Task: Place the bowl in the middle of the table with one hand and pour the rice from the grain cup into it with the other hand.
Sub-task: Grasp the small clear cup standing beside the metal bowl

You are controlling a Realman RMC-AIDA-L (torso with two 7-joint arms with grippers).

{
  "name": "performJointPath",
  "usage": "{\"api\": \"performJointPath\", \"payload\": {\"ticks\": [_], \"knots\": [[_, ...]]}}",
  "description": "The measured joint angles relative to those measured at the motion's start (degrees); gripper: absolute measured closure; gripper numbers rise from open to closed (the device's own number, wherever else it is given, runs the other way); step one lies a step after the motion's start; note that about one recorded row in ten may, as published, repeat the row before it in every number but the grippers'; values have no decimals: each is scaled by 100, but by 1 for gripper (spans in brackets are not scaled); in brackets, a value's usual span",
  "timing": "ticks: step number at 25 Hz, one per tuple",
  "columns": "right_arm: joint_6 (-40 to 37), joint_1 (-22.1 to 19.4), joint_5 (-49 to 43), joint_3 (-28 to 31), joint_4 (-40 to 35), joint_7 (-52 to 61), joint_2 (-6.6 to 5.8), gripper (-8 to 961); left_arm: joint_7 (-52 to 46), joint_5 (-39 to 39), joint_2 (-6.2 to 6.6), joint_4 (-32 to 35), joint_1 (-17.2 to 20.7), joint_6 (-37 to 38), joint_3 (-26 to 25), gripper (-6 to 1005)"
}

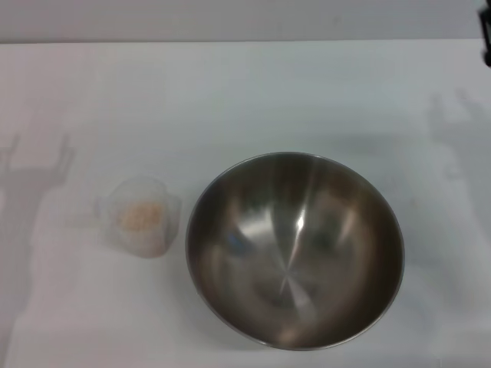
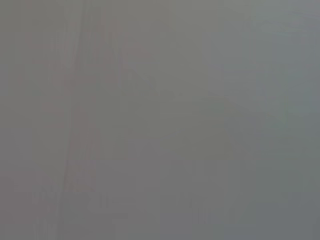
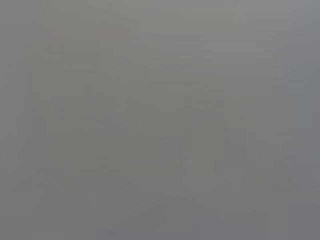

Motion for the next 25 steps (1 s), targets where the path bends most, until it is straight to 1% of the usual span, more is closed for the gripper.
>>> {"api": "performJointPath", "payload": {"ticks": [1,2,6,7,8,9,10,12,13,15,16,18,19,20,21,23,24,25], "knots": [[-6,14,1,86,340,458,-9,452,-289,3,2,1,203,63,134,214],[-6,14,1,86,340,458,-9,452,-427,2,2,3,295,88,228,214],[24,2,2,353,764,549,-15,452,-427,2,2,3,295,88,228,215],[24,2,2,353,764,549,-15,453,-427,2,2,3,295,88,228,215],[106,55,2,369,897,510,-25,453,-593,9,2,7,401,118,358,215],[106,55,2,369,897,510,-25,453,-593,9,2,7,401,118,358,215],[153,95,2,370,957,499,-34,453,-754,10,-37,5,887,226,1167,215],[197,140,-2,372,1006,487,-47,453,-754,10,-37,5,887,226,1167,215],[210,166,-25,375,1018,421,-58,453,-728,11,-36,13,986,238,1461,215],[213,173,-34,375,1021,366,-61,453,-728,11,-36,13,986,238,1461,215],[212,179,-36,375,1027,273,-61,453,-714,10,-28,141,1065,241,1824,215],[191,182,-38,375,1039,209,-63,453,-714,10,-28,141,1065,241,1824,215],[191,182,-38,375,1039,209,-63,453,-705,10,-31,313,1082,150,2105,215],[178,180,-39,374,1050,192,-64,453,-705,10,-31,313,1082,150,2105,215],[167,177,-41,373,1085,179,-64,453,-677,9,-29,372,1085,22,2275,215],[166,175,-41,372,1102,175,-64,453,-677,9,-29,372,1085,22,2275,215],[166,175,-42,372,1110,160,-64,453,-412,8,-33,390,1098,-262,2380,215],[166,175,-43,371,1114,134,-65,453,-353,7,-36,385,1103,-337,2417,215]]}}
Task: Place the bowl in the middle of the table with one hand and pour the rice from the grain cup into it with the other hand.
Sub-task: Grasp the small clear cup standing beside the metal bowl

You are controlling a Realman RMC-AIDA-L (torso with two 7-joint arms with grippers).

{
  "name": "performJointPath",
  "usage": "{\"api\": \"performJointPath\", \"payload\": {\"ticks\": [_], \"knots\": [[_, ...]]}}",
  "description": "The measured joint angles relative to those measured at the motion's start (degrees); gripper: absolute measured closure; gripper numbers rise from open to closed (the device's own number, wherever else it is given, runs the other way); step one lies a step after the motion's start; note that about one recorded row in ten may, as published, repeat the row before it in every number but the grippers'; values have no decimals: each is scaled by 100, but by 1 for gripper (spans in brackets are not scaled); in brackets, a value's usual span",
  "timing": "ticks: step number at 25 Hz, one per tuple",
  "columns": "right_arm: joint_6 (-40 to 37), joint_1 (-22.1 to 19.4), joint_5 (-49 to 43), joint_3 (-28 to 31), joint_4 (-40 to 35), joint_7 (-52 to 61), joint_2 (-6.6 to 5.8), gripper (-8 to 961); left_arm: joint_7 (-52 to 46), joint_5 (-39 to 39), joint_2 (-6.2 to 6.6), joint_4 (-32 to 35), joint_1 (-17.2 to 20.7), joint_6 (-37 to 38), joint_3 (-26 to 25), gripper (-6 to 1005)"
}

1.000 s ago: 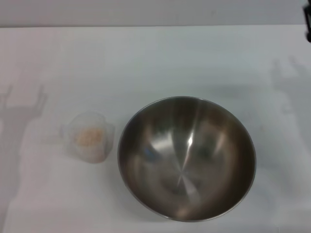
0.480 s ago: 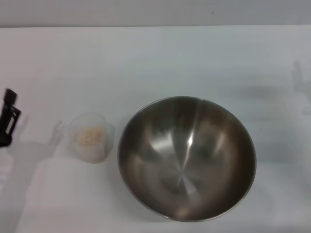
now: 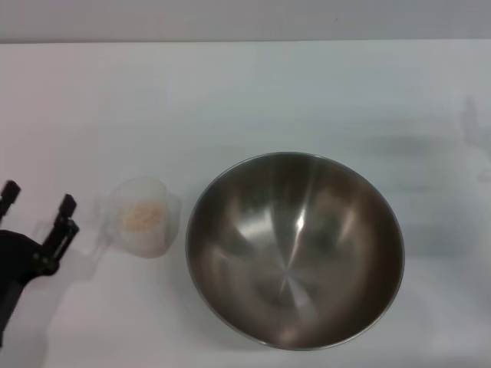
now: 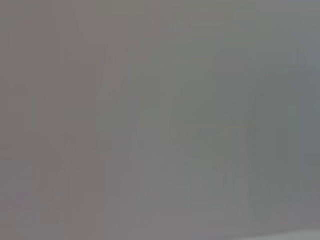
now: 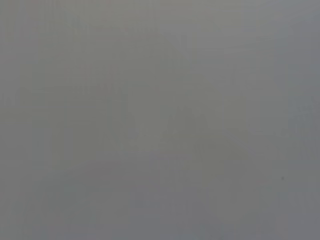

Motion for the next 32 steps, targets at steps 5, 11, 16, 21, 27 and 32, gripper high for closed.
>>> {"api": "performJointPath", "payload": {"ticks": [5,11,16,21,27,32], "knots": [[-4,34,-12,0,-12,-177,-6,453,65,0,-1,-13,-6,-107,78,215],[-17,70,-18,0,5,-233,-24,453,92,0,-6,-44,-39,-355,363,214],[-115,72,-19,0,9,-263,-26,453,92,0,-6,-44,-39,-355,363,214],[-156,72,-19,0,12,-264,-27,453,367,0,-8,-81,-120,-713,447,222],[-235,72,-27,-12,12,-266,-26,454,391,-39,-8,-81,-258,-987,401,235],[-283,63,-27,-11,54,-269,-27,454,390,-47,-8,-81,-374,-1187,292,245]]}}
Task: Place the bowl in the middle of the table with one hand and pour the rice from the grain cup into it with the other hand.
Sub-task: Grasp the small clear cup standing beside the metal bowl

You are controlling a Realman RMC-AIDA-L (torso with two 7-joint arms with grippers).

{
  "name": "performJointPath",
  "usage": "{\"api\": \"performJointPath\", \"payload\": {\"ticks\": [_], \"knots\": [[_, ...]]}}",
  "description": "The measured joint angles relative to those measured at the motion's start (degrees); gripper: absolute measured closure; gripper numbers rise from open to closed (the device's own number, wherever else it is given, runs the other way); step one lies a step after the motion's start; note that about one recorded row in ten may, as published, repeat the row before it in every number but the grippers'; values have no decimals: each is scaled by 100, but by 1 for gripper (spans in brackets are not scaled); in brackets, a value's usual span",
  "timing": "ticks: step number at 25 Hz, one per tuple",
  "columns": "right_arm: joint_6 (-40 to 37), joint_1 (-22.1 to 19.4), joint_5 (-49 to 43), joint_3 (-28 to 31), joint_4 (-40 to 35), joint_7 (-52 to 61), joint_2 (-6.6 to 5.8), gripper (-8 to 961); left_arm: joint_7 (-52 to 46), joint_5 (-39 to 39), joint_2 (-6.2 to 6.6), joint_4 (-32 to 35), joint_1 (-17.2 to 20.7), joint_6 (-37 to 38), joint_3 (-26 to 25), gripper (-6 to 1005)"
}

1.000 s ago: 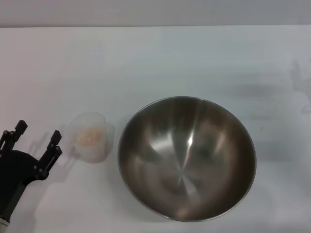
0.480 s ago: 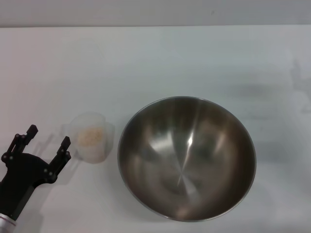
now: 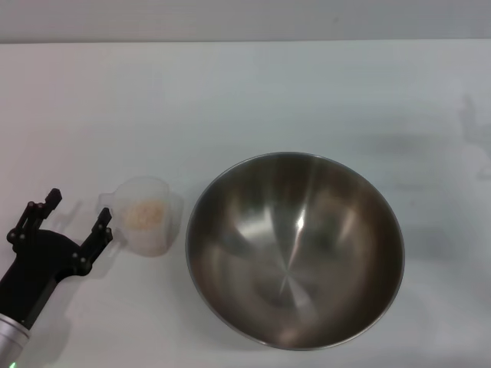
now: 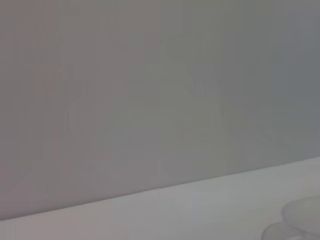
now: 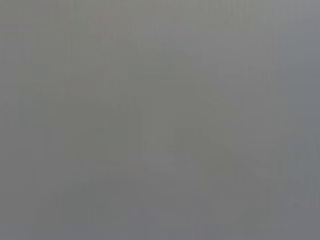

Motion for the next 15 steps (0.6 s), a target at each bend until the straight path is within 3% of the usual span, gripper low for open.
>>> {"api": "performJointPath", "payload": {"ticks": [15], "knots": [[-10,-26,0,0,27,-2,8,454,2,25,5,29,-214,-53,-88,276]]}}
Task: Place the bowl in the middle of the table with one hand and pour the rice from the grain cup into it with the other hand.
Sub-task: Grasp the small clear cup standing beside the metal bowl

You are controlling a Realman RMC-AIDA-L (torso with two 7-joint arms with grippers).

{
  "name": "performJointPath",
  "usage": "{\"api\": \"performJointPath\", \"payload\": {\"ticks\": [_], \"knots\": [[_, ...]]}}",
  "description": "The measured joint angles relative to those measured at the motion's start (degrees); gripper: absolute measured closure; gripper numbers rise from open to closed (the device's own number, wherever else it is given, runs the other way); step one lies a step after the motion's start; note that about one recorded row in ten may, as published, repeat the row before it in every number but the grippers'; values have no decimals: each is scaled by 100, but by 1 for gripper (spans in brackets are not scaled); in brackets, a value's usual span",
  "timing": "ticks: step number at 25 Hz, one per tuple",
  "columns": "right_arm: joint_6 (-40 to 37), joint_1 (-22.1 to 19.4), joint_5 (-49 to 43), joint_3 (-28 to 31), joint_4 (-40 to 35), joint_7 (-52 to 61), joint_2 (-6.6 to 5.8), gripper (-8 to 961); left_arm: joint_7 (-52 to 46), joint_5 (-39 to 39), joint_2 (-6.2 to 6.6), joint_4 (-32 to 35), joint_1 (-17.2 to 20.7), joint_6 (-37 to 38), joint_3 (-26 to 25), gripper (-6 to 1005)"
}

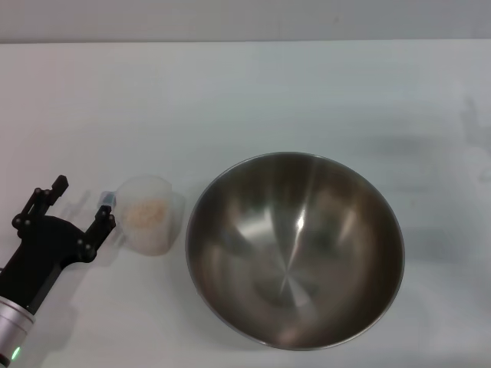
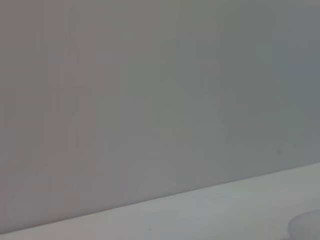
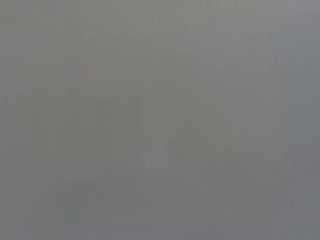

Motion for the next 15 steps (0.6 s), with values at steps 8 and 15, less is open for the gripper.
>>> {"api": "performJointPath", "payload": {"ticks": [8,15], "knots": [[3,10,0,2,-22,17,1,454,857,-20,-21,-231,51,-6,-13,292],[3,17,0,2,-33,48,11,454,1137,-4,-23,-337,54,-17,20,627]]}}
